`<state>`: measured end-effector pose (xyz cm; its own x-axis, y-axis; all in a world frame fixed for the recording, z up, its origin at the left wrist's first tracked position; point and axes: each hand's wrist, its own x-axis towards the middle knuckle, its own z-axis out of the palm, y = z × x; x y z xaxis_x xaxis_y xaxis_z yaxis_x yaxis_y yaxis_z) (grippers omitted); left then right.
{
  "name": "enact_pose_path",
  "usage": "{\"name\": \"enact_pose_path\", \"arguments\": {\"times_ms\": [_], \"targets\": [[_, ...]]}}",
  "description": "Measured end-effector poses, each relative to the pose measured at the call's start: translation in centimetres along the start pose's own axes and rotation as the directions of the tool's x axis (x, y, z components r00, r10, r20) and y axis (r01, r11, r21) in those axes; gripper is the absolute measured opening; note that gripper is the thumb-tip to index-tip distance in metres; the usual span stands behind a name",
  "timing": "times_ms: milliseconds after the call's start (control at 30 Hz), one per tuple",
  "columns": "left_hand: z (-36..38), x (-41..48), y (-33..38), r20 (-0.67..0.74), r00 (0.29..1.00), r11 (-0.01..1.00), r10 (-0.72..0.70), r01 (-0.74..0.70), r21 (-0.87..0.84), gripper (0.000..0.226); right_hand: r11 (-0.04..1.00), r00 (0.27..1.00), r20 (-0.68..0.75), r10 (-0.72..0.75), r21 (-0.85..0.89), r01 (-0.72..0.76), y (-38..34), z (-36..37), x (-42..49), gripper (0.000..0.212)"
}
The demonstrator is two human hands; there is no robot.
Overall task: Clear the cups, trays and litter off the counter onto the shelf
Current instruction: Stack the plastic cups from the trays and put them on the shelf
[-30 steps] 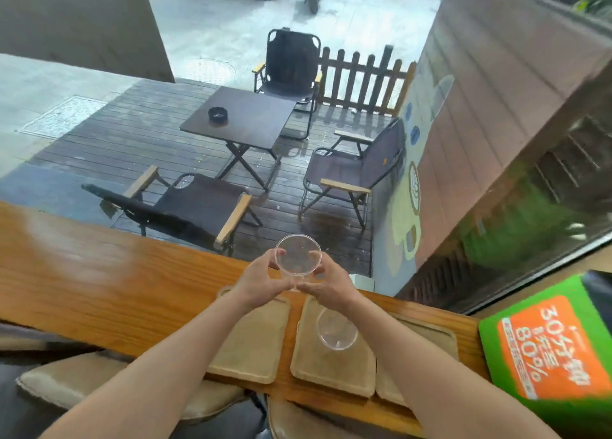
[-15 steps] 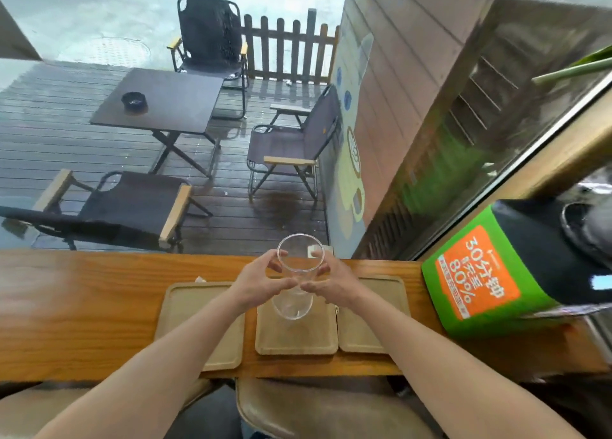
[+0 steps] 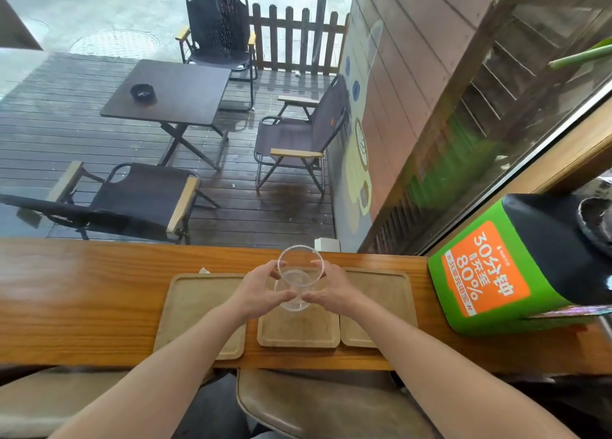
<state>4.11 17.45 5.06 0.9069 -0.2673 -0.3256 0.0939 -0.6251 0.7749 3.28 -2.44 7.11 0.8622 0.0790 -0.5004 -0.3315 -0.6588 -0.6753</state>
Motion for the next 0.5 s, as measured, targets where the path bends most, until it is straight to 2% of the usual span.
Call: {"name": "enact_pose_path", "arguments": {"times_ms": [233, 500], "targets": [[1.3, -0.5, -0.7, -0.024, 1.000, 0.999, -0.003, 0.004, 0.043, 0.072, 1.000, 1.000, 0.025, -0.007, -0.029, 0.008, 0.9, 0.6, -0.1, 0.072], [2.2, -0.8, -1.4, -0.028, 0.999, 0.998, -0.028, 0.029, 0.058, 0.075, 1.000, 0.997, 0.076, -0.007, -0.007, 0.008, 1.6, 1.3, -0.5, 0.074]]}}
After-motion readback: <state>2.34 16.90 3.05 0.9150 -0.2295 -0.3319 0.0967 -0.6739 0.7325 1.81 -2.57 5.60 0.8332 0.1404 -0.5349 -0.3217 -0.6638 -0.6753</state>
